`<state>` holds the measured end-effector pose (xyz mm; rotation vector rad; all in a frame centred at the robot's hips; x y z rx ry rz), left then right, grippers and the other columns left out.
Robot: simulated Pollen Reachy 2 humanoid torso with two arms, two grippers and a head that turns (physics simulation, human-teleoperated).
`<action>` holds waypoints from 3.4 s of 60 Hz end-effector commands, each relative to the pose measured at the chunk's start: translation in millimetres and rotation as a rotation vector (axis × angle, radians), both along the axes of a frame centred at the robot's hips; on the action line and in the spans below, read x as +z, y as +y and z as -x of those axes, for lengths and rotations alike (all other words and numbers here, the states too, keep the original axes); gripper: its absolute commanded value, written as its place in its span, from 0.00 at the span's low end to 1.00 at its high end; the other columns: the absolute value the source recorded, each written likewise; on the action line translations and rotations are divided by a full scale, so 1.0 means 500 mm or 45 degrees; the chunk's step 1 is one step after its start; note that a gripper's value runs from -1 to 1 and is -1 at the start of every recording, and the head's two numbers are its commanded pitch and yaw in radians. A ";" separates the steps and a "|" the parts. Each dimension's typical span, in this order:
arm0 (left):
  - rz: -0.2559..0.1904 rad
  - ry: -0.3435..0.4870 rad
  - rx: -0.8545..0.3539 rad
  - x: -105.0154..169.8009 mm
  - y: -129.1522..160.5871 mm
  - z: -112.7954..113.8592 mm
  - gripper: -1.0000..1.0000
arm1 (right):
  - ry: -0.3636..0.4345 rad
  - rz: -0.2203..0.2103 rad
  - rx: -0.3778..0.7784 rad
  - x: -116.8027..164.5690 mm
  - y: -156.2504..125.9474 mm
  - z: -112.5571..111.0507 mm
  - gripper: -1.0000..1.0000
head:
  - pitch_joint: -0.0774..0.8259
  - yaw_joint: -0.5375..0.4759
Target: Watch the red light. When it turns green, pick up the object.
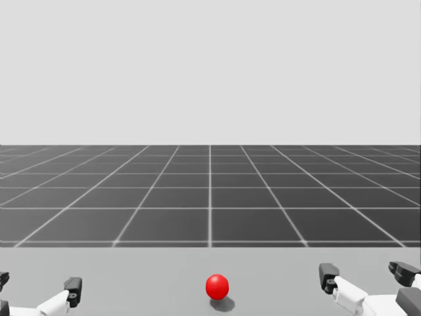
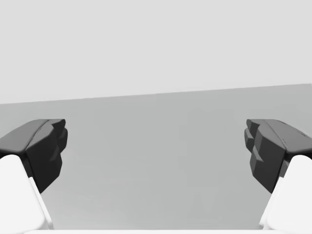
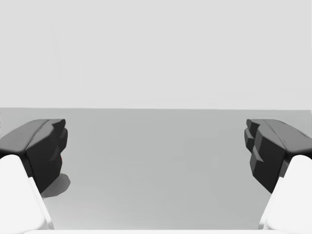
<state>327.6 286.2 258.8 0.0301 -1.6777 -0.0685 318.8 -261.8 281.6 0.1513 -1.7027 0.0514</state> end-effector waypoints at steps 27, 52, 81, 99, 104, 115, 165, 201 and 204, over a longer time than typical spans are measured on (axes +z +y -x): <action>-0.003 0.050 -0.002 0.001 0.007 0.002 0.00 | 0.028 -0.045 -0.051 0.010 -0.018 0.008 0.00 | 0.32 0.53; -0.041 0.070 -0.023 -0.006 -0.002 0.003 0.00 | 0.069 -0.040 -0.049 0.000 -0.019 0.001 0.00 | 0.56 0.51; -0.019 0.047 -0.042 0.001 -0.003 0.009 0.00 | 0.062 -0.028 -0.042 0.001 -0.018 0.001 0.00 | 0.56 0.51; -0.019 0.043 -0.042 0.002 -0.004 0.011 0.00 | 0.053 -0.024 -0.046 0.001 -0.018 0.001 0.00 | 0.56 0.51; -0.020 0.043 -0.042 0.001 -0.004 0.011 0.00 | 0.053 -0.023 -0.046 0.001 -0.018 0.001 0.00 | 0.56 0.50; -0.025 0.044 -0.042 0.000 -0.006 0.011 0.00 | 0.052 -0.024 -0.045 0.001 -0.017 0.002 0.00 | 0.56 0.51; -0.035 0.046 -0.053 0.000 -0.011 0.011 0.00 | 0.060 0.014 -0.023 0.003 0.003 0.011 0.00 | 0.88 0.50; -0.023 0.058 -0.048 -0.002 -0.016 0.010 0.00 | 0.273 0.000 0.471 -0.078 0.175 0.168 0.00 | 0.88 0.49; -0.023 0.059 -0.048 -0.002 -0.016 0.010 0.00 | 0.291 0.005 0.505 -0.095 0.192 0.177 0.00 | 0.88 0.49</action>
